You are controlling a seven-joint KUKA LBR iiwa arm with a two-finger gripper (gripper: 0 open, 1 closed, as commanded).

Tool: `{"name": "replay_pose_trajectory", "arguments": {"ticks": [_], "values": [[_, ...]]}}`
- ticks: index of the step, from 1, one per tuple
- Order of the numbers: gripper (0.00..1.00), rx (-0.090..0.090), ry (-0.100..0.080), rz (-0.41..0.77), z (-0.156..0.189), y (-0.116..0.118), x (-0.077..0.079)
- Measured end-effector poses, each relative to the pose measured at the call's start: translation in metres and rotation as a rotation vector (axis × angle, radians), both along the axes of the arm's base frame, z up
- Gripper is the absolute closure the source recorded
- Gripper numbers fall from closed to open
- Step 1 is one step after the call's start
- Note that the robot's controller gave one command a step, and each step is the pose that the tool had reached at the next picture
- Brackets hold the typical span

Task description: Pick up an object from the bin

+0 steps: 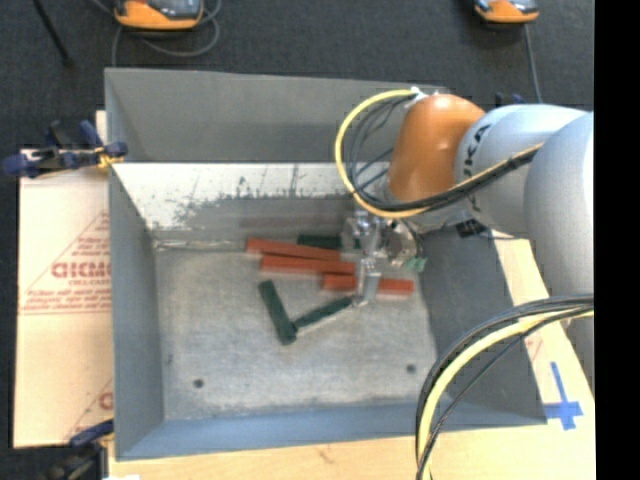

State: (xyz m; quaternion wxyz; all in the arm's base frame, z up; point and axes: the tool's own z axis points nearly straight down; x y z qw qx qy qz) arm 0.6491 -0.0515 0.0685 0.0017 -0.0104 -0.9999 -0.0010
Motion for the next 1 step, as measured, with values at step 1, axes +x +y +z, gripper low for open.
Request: {"name": "replay_pose_trajectory", "arguments": {"ticks": [1], "values": [[0.00,-0.003,-0.007,0.081,0.0327,0.0529,-0.0276]]}}
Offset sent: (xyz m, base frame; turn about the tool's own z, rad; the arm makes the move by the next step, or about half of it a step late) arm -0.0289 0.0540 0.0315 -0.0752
